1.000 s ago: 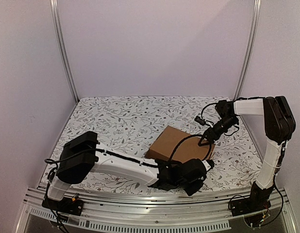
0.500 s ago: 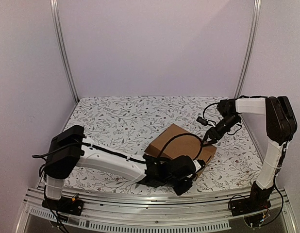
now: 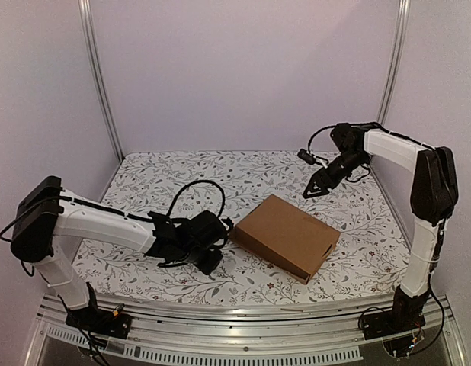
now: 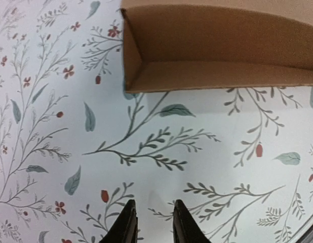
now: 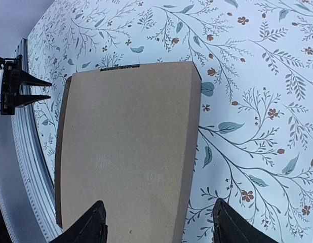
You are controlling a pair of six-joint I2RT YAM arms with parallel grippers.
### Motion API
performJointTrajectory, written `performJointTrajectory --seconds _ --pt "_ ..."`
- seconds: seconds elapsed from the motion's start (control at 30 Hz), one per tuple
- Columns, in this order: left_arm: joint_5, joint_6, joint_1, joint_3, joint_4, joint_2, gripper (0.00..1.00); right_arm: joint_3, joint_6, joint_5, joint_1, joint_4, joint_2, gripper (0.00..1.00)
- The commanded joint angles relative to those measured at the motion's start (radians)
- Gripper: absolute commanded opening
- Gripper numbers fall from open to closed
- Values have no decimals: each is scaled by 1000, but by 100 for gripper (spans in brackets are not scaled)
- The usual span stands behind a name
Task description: Fold the paper box
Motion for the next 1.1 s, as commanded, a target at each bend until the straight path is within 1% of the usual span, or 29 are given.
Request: performJointTrajectory --seconds 0.0,0.13,0.3,0.47,0.57,0.63,0.67,0.77,0.83,0.9,0.97,1.07 --pt "14 22 96 -36 55 -20 26 39 63 27 57 2 99 70" --pt "88 75 144 -29 119 53 25 38 70 37 87 4 142 70" --pt "172 119 148 5 189 135 23 28 67 35 96 8 171 70" --pt "194 178 148 51 258 177 20 -6 50 -19 115 8 195 68" --pt "202 253 153 138 253 215 18 -16 6 -25 160 -37 217 66" --pt "216 295 162 220 232 258 17 -22 -57 1 204 -64 226 65" --pt "250 342 184 347 196 341 16 -36 -109 32 255 -61 220 64" --pt "266 351 197 401 179 384 16 -35 -104 37 267 -56 215 64" --pt "274 351 200 394 166 376 16 -36 -90 49 261 -51 203 64" --pt "278 341 198 348 166 336 16 -36 -78 51 242 -42 189 64" --pt "275 324 198 272 155 277 16 -32 -46 45 215 -40 175 64" --pt "246 279 198 180 92 155 17 -37 -23 55 187 -40 145 65"
